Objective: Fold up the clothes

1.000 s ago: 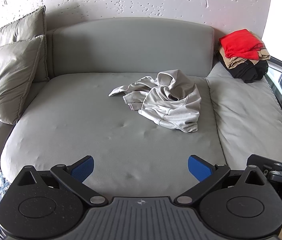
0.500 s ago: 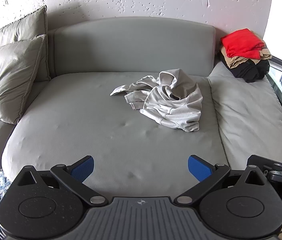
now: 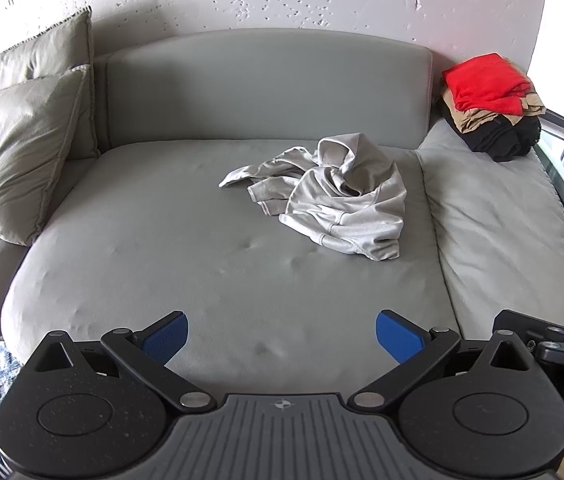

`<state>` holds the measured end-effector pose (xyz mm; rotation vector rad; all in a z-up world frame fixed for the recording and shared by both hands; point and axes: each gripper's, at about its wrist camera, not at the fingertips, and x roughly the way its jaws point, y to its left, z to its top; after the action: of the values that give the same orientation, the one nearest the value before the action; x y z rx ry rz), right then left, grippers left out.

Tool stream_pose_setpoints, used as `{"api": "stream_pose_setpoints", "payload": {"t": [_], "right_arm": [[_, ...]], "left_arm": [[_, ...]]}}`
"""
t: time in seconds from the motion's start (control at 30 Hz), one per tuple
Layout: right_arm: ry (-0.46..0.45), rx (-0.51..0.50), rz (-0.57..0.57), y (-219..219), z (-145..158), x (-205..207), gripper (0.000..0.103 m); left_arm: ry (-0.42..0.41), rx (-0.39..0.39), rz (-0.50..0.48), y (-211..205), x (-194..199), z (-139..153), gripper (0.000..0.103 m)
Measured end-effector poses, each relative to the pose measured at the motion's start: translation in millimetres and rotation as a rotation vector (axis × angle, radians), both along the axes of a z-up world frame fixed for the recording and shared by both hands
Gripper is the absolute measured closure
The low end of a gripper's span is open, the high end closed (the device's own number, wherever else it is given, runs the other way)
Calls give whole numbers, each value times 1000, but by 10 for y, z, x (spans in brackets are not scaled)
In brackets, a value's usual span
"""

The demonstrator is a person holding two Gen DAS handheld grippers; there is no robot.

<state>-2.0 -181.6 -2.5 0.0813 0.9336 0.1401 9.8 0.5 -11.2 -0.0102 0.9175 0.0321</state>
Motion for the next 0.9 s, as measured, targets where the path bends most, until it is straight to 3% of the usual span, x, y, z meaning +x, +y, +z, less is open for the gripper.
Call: {"api": "stream_pose_setpoints", "payload": {"t": [0.27,0.4,0.53,0.6,0.67,0.77,0.9], "right_arm": [[-48,61,-42,-65,-57,146,0],[-86,103,-67,-134,-138,279,0],[-119,152,-83,-186,-248,451,0],[-127,170,-87,-198,-311,566,0],[-118,196,-76,-204,-385,700,0],[-97,279,-4,-189,-530,975,0],[-118,229,22,-9,-678,1301,0]], "left_arm": [[14,-40,-11,194,242,-99,1],[16,4,22,274,434,-177,4],[24,-61,31,425,648,-260,18],[29,-71,33,461,750,-298,22],[37,-64,30,472,872,-336,32],[29,-82,15,492,1073,-398,34],[11,-86,-4,493,1356,-500,46]]}}
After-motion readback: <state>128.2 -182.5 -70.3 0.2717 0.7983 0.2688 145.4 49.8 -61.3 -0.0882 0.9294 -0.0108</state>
